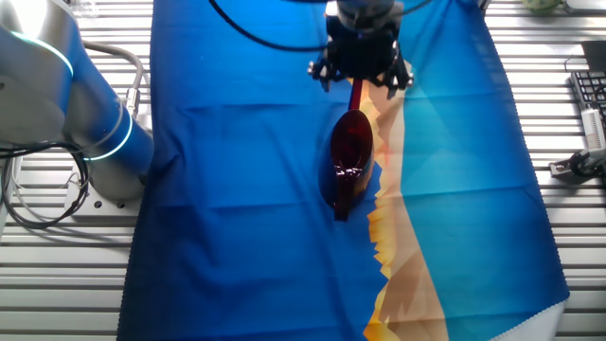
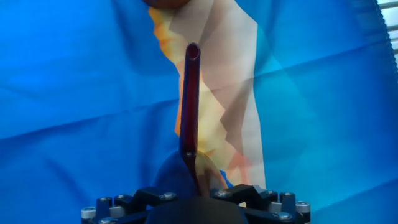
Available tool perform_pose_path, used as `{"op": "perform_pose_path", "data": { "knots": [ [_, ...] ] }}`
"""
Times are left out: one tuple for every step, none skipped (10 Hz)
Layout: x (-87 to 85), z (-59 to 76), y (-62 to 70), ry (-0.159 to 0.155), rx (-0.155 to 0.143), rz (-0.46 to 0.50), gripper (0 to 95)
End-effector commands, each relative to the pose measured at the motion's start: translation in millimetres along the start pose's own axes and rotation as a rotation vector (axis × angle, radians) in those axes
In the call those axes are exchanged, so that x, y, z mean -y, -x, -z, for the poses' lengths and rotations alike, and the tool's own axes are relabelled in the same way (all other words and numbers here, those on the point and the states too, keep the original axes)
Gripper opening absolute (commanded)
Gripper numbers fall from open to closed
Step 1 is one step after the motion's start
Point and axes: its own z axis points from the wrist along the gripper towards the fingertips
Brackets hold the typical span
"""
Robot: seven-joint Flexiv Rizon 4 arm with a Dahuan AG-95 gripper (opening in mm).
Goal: Water the plant
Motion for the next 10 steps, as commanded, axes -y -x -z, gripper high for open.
{"op": "perform_pose_path", "data": {
  "knots": [
    [1.0, 5.7, 1.3, 0.000, -0.009, -0.016, 95.0],
    [1.3, 8.5, 1.5, 0.003, -0.010, -0.027, 95.0],
    [2.3, 8.6, 1.7, 0.004, -0.006, -0.038, 95.0],
    [2.3, 8.5, 1.7, 0.003, -0.003, -0.042, 95.0],
    [2.3, 8.5, 1.7, 0.005, 0.006, -0.044, 95.0],
    [2.3, 8.5, 1.7, 0.005, 0.009, -0.045, 95.0],
    [2.3, 8.5, 1.7, 0.005, 0.008, -0.044, 95.0],
    [2.3, 8.4, 1.8, 0.005, 0.009, -0.043, 95.0],
    [2.4, 8.2, 2.0, 0.005, 0.008, -0.040, 95.0],
    [2.4, 8.1, 2.0, 0.005, 0.009, -0.039, 95.0]
  ]
}}
